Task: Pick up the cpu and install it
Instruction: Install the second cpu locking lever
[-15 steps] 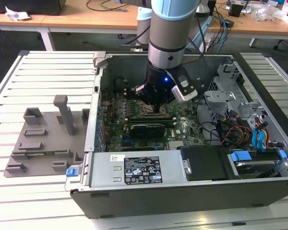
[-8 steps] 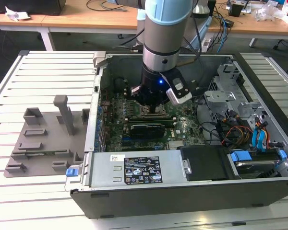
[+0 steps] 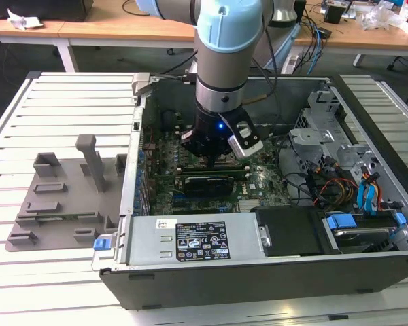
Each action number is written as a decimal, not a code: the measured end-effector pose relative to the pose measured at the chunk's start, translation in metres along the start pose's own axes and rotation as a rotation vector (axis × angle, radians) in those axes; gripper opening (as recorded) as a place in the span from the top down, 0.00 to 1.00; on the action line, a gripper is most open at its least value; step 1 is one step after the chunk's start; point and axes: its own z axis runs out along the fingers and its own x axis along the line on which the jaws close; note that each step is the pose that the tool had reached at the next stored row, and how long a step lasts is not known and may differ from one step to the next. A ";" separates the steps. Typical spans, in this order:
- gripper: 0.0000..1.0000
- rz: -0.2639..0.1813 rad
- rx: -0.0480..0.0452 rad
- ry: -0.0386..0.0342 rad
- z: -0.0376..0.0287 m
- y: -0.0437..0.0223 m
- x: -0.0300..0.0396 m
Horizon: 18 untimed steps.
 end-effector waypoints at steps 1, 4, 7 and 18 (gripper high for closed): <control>0.89 0.000 0.0001 0.0000 0.0009 -0.0001 0.0004; 0.89 0.000 0.0000 0.0001 0.0030 -0.0001 0.0009; 0.89 -0.001 0.0001 0.0000 0.0049 0.0002 0.0016; 0.89 -0.023 -0.0001 0.0021 0.0157 0.0122 0.0200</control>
